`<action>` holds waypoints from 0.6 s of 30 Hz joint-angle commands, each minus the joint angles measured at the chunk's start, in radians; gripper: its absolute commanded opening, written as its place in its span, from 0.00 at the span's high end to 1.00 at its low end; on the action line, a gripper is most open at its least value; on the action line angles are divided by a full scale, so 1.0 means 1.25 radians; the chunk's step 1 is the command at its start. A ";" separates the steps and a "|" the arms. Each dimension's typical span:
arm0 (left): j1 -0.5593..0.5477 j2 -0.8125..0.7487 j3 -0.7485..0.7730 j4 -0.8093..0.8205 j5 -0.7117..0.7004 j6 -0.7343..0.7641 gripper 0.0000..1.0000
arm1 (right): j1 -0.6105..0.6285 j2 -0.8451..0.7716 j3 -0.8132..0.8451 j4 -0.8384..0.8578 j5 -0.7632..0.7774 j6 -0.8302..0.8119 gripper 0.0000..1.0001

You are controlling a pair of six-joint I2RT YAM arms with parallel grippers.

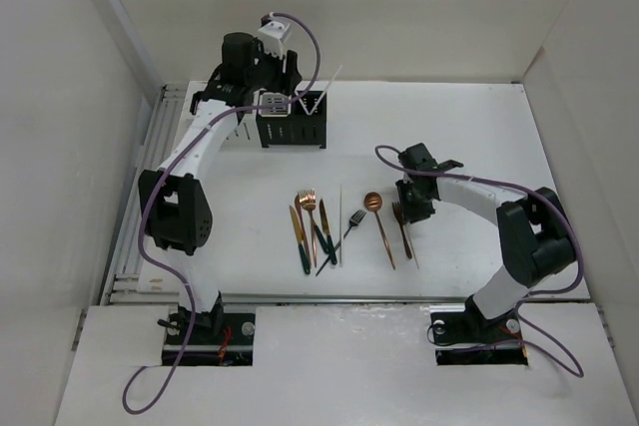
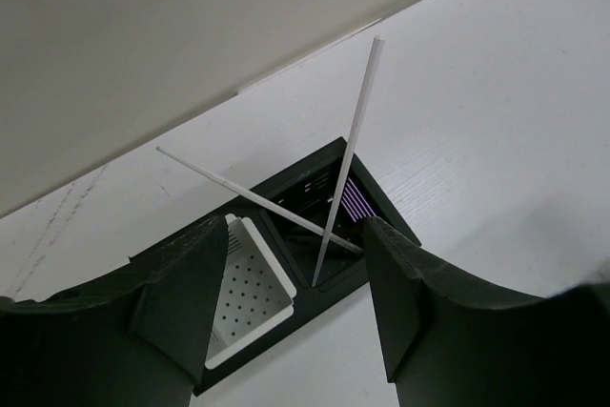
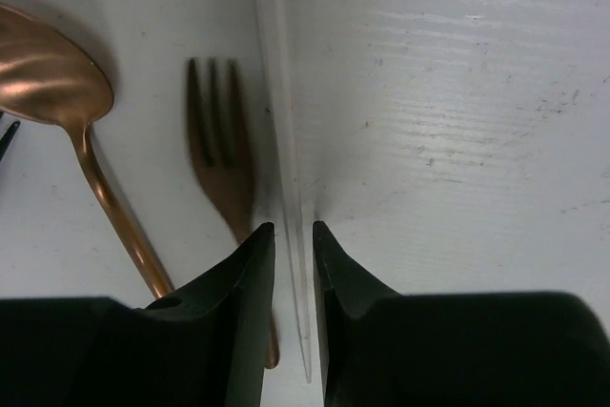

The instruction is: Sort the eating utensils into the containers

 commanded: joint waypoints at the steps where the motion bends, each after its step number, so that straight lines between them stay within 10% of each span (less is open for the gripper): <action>1: 0.003 -0.044 0.026 -0.053 -0.009 0.011 0.44 | 0.008 0.002 -0.005 -0.015 0.027 0.023 0.72; 18: 0.003 -0.052 0.035 -0.062 0.024 -0.011 0.44 | 0.038 0.003 0.024 -0.017 0.039 0.030 0.64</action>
